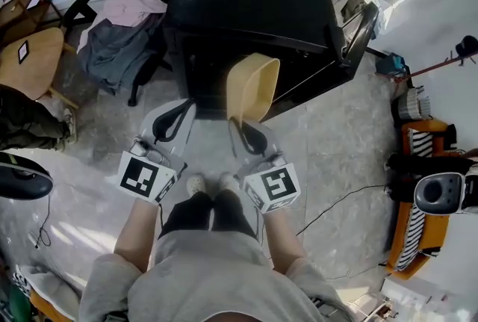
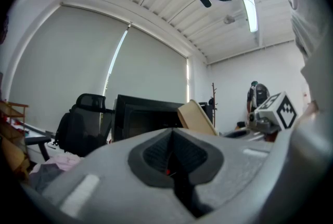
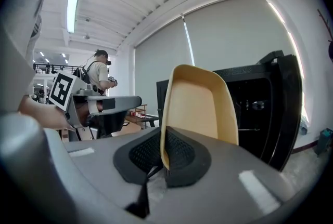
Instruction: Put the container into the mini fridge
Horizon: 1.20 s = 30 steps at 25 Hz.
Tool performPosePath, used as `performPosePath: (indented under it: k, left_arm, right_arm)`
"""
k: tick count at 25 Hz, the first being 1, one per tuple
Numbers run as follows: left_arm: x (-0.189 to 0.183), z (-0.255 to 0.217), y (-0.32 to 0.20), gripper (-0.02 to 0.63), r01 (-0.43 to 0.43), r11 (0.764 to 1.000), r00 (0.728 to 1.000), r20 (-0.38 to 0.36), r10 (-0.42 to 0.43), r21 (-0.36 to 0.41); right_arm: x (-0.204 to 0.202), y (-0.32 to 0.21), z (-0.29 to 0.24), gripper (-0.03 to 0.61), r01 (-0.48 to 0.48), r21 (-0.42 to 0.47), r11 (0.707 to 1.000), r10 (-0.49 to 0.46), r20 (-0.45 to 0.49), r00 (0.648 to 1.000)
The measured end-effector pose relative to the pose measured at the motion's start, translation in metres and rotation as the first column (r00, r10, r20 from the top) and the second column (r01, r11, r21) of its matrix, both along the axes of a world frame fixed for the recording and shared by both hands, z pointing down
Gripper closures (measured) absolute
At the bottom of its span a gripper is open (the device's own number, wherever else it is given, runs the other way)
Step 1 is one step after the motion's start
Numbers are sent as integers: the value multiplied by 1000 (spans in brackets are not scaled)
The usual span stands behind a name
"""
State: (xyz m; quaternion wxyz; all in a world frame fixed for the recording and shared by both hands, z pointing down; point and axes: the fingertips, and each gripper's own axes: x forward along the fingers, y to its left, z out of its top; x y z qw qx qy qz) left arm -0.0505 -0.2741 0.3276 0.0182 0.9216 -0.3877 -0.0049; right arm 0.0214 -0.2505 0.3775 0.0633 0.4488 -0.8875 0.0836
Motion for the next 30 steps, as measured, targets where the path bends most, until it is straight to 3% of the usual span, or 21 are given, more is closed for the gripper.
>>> performPosePath:
  k: [17,30]
  left_arm:
    - [12,60,-17,614,72,995,997,-2,-72,-69]
    - [11,117,-21,614,127,988,992,10,-127,-87]
  right_arm:
    - [5,-22,108,569,128,-171,977,-148,-112,983]
    - [18,-57,205,569,190,-285,940,-277,-309,910]
